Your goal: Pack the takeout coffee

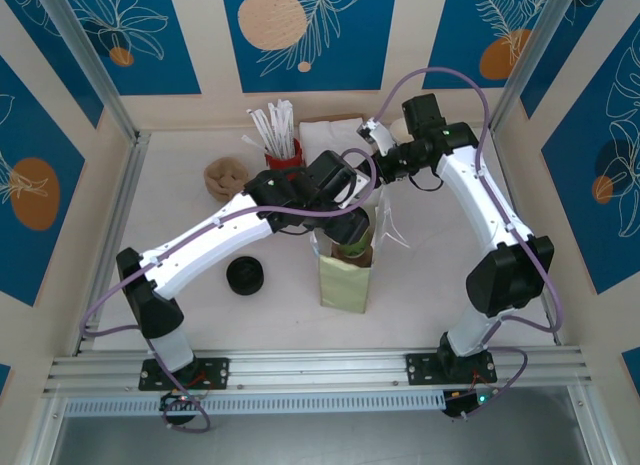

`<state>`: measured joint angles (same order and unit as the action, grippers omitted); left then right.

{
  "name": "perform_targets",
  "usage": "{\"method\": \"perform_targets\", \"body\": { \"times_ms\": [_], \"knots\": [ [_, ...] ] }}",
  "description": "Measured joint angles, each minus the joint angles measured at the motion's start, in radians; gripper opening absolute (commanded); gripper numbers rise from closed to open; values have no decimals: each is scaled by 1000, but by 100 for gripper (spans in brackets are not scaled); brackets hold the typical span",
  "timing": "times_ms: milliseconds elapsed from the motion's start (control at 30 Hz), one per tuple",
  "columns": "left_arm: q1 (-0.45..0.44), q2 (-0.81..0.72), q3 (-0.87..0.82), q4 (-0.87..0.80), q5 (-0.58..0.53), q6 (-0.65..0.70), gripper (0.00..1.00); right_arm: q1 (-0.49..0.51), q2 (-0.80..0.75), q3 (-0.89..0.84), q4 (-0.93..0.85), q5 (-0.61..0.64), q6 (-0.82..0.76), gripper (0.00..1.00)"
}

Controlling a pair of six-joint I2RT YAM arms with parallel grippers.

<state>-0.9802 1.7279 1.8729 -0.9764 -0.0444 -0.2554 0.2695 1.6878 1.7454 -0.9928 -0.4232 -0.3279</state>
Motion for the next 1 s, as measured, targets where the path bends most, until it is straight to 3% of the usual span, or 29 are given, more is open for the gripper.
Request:
{"method": "perform_targets", "body": {
  "times_ms": [200,400,500,733,1000],
  "knots": [
    [0,0,0,0,0,0,63,15,5,3,-35,1,-41,51],
    [0,0,0,0,0,0,63,23,3,-7,-52,21,-50,13],
    [0,0,0,0,0,0,63,23,-7,-7,-56,34,-26,4],
    [0,0,-3,7,-8,0,63,47,-91,-37,-32,42,125,0],
    [-17,0,-40,25,-53,5,63,84,-291,-236,58,78,306,0]
  ]
}}
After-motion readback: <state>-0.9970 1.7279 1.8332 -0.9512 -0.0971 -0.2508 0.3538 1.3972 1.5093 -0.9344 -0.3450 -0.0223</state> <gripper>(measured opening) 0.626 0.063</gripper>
